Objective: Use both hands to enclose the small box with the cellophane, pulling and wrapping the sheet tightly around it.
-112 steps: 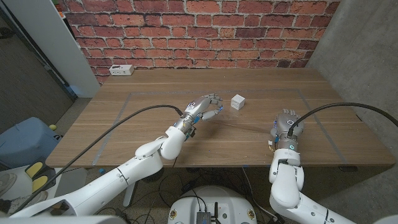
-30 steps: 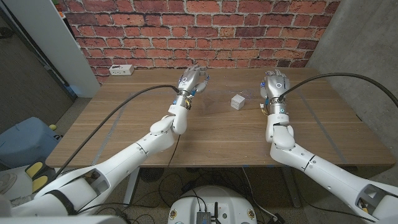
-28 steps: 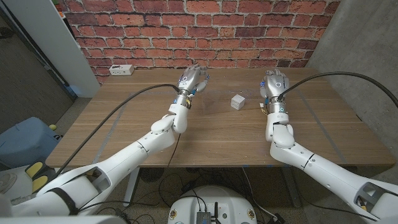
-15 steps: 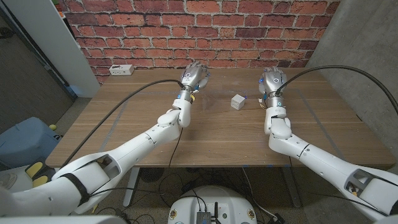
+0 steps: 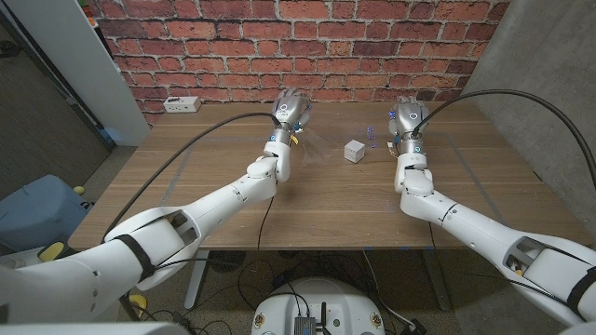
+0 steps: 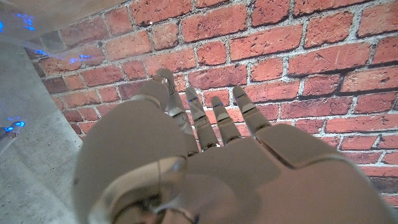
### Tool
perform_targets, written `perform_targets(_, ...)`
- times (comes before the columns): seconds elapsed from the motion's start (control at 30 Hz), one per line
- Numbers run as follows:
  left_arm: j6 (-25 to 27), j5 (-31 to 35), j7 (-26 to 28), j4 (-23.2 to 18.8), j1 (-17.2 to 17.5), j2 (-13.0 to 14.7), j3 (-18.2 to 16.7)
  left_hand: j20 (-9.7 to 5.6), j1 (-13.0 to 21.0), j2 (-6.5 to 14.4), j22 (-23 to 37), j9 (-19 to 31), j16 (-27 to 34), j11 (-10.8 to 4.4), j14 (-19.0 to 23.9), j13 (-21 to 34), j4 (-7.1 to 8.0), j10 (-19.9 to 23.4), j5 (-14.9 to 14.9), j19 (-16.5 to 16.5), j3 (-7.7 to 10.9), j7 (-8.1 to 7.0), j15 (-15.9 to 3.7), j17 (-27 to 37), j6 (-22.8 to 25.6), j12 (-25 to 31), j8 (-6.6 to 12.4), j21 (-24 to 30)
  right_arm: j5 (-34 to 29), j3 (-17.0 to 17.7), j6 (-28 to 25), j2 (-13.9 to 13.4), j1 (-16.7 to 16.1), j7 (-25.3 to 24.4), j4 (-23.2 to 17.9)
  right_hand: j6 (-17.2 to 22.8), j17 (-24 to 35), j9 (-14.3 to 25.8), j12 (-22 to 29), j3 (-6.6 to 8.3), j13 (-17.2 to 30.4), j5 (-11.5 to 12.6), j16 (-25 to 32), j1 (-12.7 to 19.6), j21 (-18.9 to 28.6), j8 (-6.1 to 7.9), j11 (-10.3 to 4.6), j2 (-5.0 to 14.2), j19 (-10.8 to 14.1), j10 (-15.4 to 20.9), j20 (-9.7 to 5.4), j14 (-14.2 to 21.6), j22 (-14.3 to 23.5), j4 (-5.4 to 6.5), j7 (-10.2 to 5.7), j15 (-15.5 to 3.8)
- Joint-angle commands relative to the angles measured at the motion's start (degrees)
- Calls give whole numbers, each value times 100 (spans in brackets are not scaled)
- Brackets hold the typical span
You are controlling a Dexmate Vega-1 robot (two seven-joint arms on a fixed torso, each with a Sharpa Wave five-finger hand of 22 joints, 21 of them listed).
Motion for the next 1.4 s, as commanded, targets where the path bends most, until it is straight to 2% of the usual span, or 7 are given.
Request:
perform_targets(0.03,5,-184,247,1002,-515,-436,435,-33,42,34,12,20,7,-5,35,22,-17,77,-4,24,5,702,-477,-6,774,31,12,6,386,161,35,-48,-118,-229,-251,-1411,29,10,-40,-77,32,-66,-76,-357,-60,-326,141,-86,-45,-551,142,-178,10,112,100,-652)
perform_targets(0.27,-55,-295,318,1476,-747,-664,683,-41,39,26,11,21,8,-6,49,21,-13,98,-5,30,-4,680,-485,-5,776,34,-10,6,535,367,353,-274,-483,-613,-653,-1386,59,19,63,-134,37,-94,-7,-615,-26,-150,206,-76,35,-535,165,-26,14,211,238,-667)
perform_targets(0.5,33,-386,360,1968,-959,-947,913,-39,3,22,12,8,10,-18,69,23,15,-5,-14,28,-31,619,-476,-5,736,-13,-67,2,871,547,821,-970,-907,207,-1643,155,51,7,420,32,49,-217,263,-750,86,307,218,121,388,660,145,866,27,170,324,-940)
perform_targets(0.7,116,-515,446,2366,-1115,-1166,1050,13,-70,16,16,-36,-5,-27,24,30,57,-103,-40,-1,-72,540,-421,-2,582,-49,-186,-11,1075,598,877,-1369,-988,1354,-2228,204,43,-3,449,60,49,-255,263,-801,84,280,313,147,399,824,139,930,28,175,351,-958)
perform_targets(1.07,32,-961,223,4311,-1798,-2099,1755,79,-153,-44,21,-137,-9,-60,-89,42,59,-371,-93,-70,-147,223,-351,5,253,-114,-365,-44,1246,383,734,-1621,-674,3273,-2628,-360,25,-18,264,-199,50,-388,116,-1350,0,-99,480,-265,221,646,325,715,36,257,228,-722)
perform_targets(1.17,142,-1120,-199,4343,-1908,-2107,2048,137,-287,-131,25,-289,-7,-31,-319,54,97,-743,-150,-181,-280,-116,-255,22,-752,-142,-517,-92,1142,324,698,-1588,-634,3376,-2615,-381,17,-18,244,-213,50,-382,97,-1352,-7,-110,455,-311,205,609,333,687,37,238,220,-713)
perform_targets(1.4,252,-1409,-752,4362,-2091,-2065,2613,193,-483,-216,21,-549,1,64,-536,60,129,-1197,-230,-302,-475,-359,-173,28,-2018,-133,-536,-148,954,247,617,-1498,-548,3539,-2544,-326,-4,-16,245,-181,50,-341,89,-1245,-6,-94,365,-352,212,650,331,714,37,148,152,-753)
